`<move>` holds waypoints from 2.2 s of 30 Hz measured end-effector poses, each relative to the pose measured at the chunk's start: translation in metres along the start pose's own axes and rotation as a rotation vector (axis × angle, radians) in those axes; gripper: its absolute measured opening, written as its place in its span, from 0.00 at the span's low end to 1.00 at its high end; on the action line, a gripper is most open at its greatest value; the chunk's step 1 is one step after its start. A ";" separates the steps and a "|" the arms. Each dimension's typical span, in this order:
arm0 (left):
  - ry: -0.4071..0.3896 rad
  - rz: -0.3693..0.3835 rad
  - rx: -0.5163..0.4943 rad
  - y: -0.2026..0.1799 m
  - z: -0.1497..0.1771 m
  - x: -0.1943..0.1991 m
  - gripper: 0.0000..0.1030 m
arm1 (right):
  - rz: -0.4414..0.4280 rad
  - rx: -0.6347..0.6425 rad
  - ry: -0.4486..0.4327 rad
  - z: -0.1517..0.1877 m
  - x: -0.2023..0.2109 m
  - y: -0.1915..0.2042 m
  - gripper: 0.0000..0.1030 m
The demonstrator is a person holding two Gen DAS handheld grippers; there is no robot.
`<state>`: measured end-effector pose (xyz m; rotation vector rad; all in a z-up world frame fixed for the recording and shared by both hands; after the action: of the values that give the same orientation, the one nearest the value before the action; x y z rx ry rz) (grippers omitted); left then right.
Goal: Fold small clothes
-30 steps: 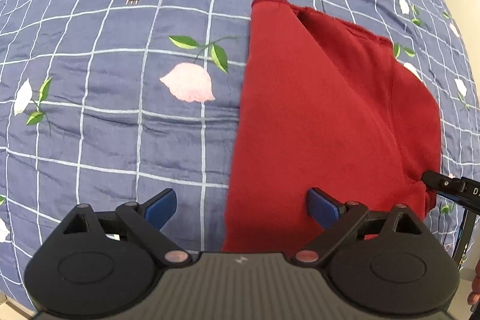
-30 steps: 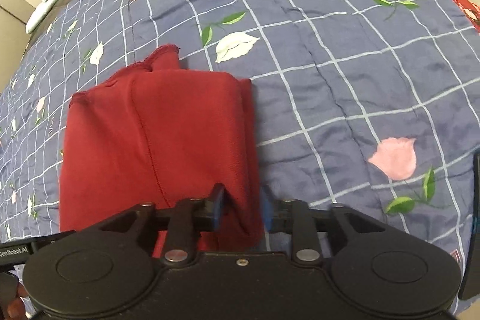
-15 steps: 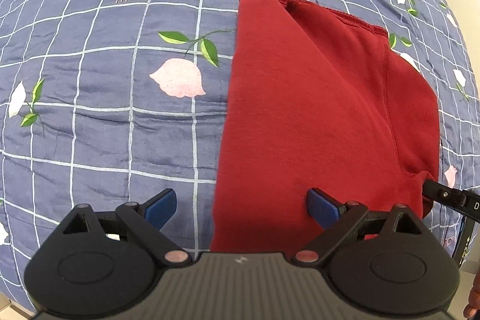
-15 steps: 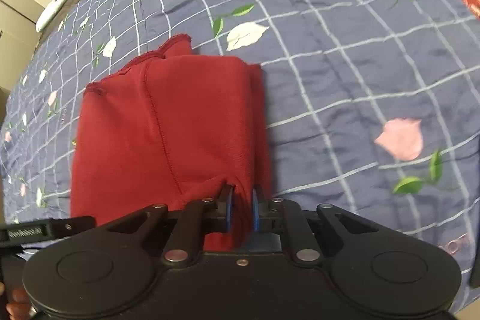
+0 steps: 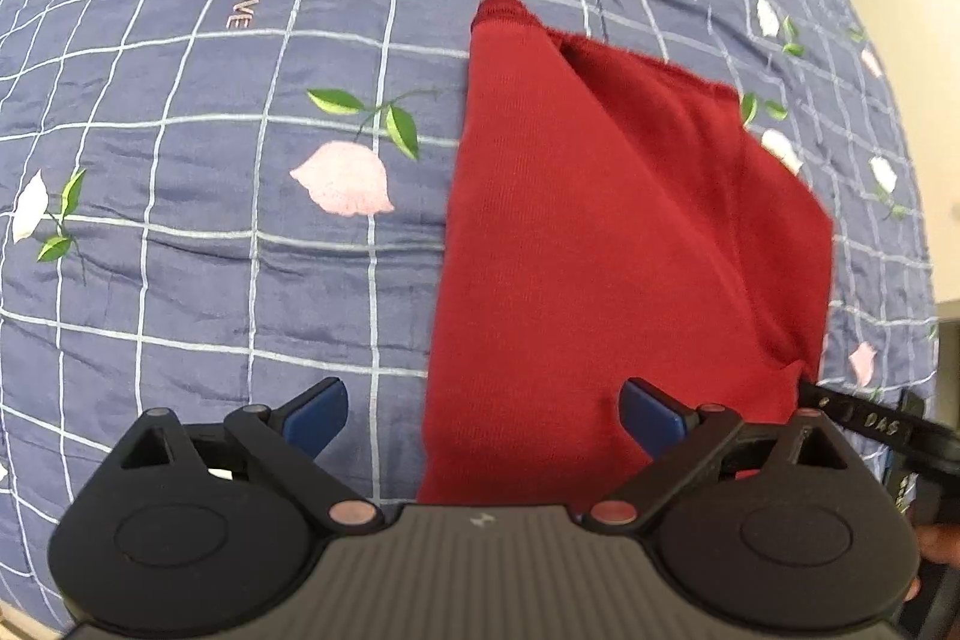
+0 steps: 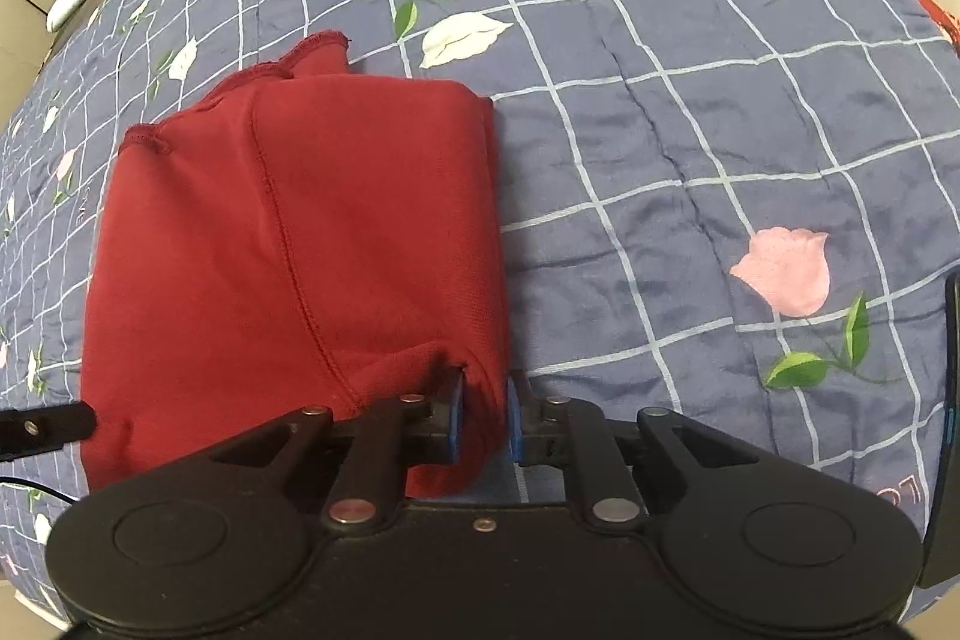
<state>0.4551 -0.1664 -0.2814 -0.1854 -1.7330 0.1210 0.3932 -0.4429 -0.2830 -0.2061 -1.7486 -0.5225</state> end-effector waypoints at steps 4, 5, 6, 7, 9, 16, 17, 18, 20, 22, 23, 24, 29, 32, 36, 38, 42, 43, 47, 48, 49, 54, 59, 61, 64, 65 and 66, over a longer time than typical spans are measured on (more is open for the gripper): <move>-0.032 0.001 0.030 0.008 -0.006 0.004 0.97 | 0.010 -0.020 0.001 0.000 0.001 -0.003 0.34; -0.033 -0.004 0.036 0.010 -0.009 0.003 0.97 | 0.013 -0.022 0.001 -0.001 0.002 -0.005 0.38; -0.033 -0.009 0.040 0.011 -0.011 0.002 0.97 | 0.010 -0.026 0.002 -0.001 0.004 -0.006 0.45; -0.032 -0.012 0.043 0.013 -0.013 0.001 0.97 | 0.008 -0.031 0.002 -0.002 0.005 -0.008 0.52; -0.032 -0.019 0.046 0.016 -0.018 -0.001 0.97 | 0.002 -0.051 0.004 -0.003 0.008 -0.012 0.63; -0.017 -0.037 0.023 0.016 -0.026 -0.007 0.97 | -0.017 -0.072 0.059 0.000 0.006 -0.022 0.91; -0.015 -0.038 0.020 0.015 -0.027 -0.007 0.97 | -0.025 -0.074 0.059 0.001 0.007 -0.022 0.93; -0.014 -0.039 0.019 0.015 -0.027 -0.007 0.97 | -0.039 -0.081 0.058 0.001 0.009 -0.022 0.96; -0.011 -0.039 0.019 0.015 -0.027 -0.008 0.97 | -0.073 -0.102 0.054 0.001 0.012 -0.023 0.99; -0.009 -0.040 0.020 0.015 -0.028 -0.009 0.98 | -0.106 -0.123 0.048 -0.001 0.014 -0.023 0.99; -0.008 -0.042 0.021 0.015 -0.028 -0.009 0.98 | -0.115 -0.129 0.045 -0.002 0.015 -0.022 0.99; -0.008 -0.044 0.022 0.015 -0.029 -0.010 0.98 | -0.122 -0.132 0.041 -0.004 0.015 -0.022 0.99; -0.004 -0.052 0.031 0.017 -0.033 -0.014 0.99 | -0.119 -0.123 0.043 -0.012 0.009 -0.015 0.99; 0.000 -0.055 0.032 0.018 -0.035 -0.016 0.99 | -0.111 -0.122 0.049 -0.017 0.003 -0.010 0.99; 0.013 -0.061 0.029 0.018 -0.038 -0.022 0.99 | -0.104 -0.134 0.051 -0.022 -0.004 -0.003 0.99; 0.018 -0.057 0.032 0.018 -0.038 -0.024 0.99 | -0.109 -0.136 0.050 -0.024 -0.007 0.001 0.99; 0.020 -0.046 0.040 0.018 -0.039 -0.029 0.99 | -0.118 -0.134 0.045 -0.029 -0.013 0.010 0.99; 0.019 -0.047 0.039 0.018 -0.040 -0.030 0.99 | -0.120 -0.136 0.044 -0.030 -0.015 0.012 0.99; 0.024 -0.047 0.038 0.016 -0.041 -0.034 1.00 | -0.109 -0.140 0.044 -0.037 -0.024 0.016 0.99; 0.029 -0.045 0.038 0.016 -0.042 -0.035 1.00 | -0.099 -0.140 0.054 -0.038 -0.028 0.016 0.99; 0.032 -0.045 0.040 0.017 -0.042 -0.036 1.00 | -0.092 -0.141 0.063 -0.038 -0.031 0.016 0.99; 0.058 -0.048 0.032 0.017 -0.043 -0.042 1.00 | -0.051 -0.158 0.082 -0.033 -0.042 0.015 0.99; 0.073 -0.045 0.010 0.016 -0.046 -0.045 1.00 | -0.057 -0.146 0.066 -0.032 -0.037 0.017 0.89; 0.076 -0.039 0.008 0.015 -0.048 -0.045 0.99 | -0.079 -0.155 0.056 -0.034 -0.034 0.018 0.75; 0.072 -0.027 0.004 0.013 -0.049 -0.043 0.98 | -0.092 -0.145 0.049 -0.035 -0.031 0.021 0.63; 0.068 -0.019 0.002 0.012 -0.050 -0.042 0.95 | -0.090 -0.135 0.045 -0.034 -0.030 0.023 0.59; 0.061 -0.006 0.002 0.012 -0.050 -0.040 0.92 | -0.088 -0.129 0.040 -0.034 -0.028 0.024 0.53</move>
<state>0.5113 -0.1640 -0.3143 -0.1806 -1.6721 0.1113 0.4398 -0.4330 -0.2990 -0.2086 -1.6921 -0.7006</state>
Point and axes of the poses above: each gripper's, at about its wrist camera, not at the fingertips, and x roughly against the way its jaws point, y to its left, z to its underside, the point moved 4 cm from there along -x, roughly the way its jaws point, and after that the axes turned 8 degrees about -x, right-handed, at the moved point
